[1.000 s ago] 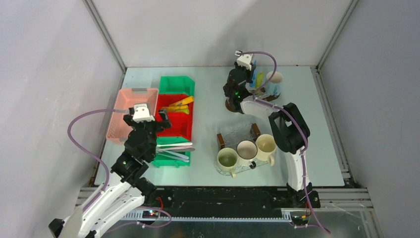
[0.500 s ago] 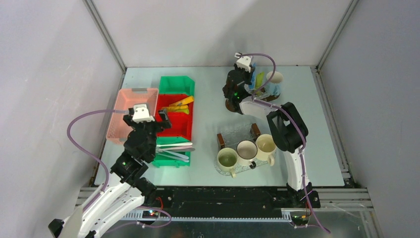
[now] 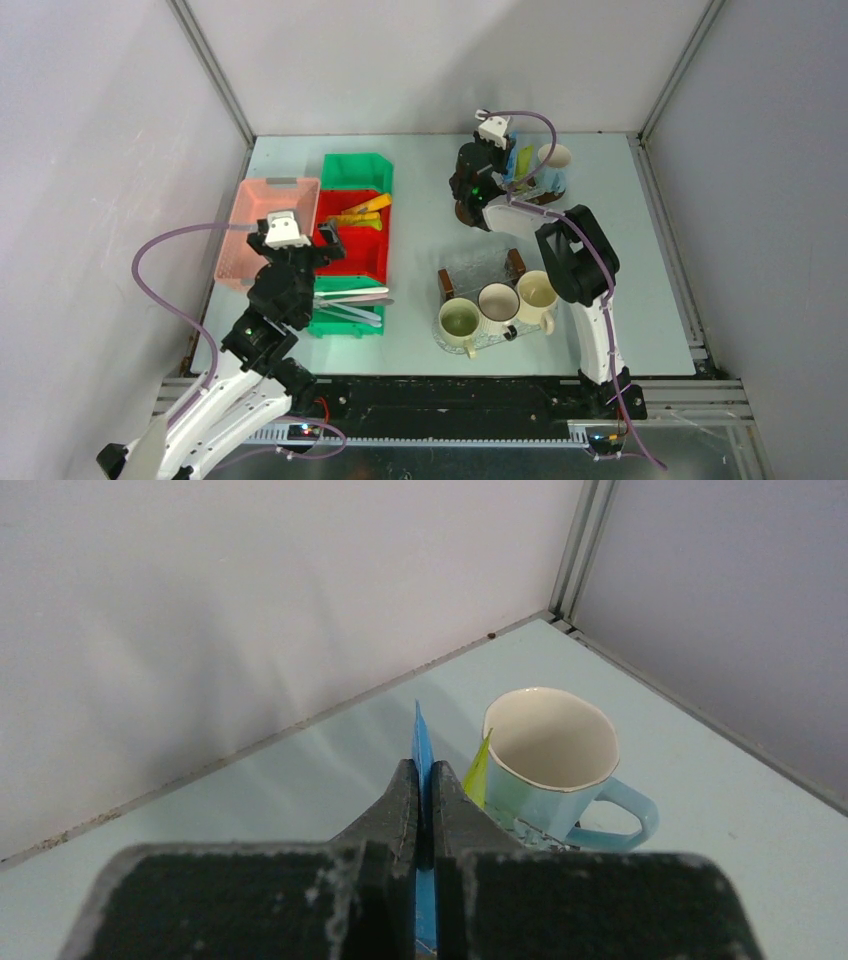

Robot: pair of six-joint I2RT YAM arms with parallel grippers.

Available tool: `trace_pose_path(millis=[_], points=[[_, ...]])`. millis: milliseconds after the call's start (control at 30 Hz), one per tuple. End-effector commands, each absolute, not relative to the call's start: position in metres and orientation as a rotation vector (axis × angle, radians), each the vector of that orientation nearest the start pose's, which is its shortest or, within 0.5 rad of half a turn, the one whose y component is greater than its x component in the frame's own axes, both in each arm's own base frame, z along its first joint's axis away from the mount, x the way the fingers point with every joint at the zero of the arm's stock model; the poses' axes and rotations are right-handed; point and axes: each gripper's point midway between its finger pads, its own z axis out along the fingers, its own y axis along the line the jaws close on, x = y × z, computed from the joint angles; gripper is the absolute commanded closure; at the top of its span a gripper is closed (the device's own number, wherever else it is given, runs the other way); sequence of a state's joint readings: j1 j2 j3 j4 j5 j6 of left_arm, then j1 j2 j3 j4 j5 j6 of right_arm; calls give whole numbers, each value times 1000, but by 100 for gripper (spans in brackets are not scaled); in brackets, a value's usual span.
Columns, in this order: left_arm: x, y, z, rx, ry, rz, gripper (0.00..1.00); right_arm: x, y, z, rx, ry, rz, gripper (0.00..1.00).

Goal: Prepare toiletry sets of a toothbrush and toothpaste on the tray
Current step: Place the toothpaste in the toothpaste holder.

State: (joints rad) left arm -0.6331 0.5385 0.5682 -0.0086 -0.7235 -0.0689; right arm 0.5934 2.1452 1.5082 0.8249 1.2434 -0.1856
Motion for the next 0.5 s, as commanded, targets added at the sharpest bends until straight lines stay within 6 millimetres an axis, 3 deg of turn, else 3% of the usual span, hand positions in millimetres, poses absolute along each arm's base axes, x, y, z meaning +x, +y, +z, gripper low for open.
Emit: trace_pose_path(millis=[0,467], points=[[264,-52,283,-142,1523,7,0,529,148,220,573,1419,-506,99],[262,-52,284,-141,1517,-1,0,528,147,190,583,1468,-521,92]])
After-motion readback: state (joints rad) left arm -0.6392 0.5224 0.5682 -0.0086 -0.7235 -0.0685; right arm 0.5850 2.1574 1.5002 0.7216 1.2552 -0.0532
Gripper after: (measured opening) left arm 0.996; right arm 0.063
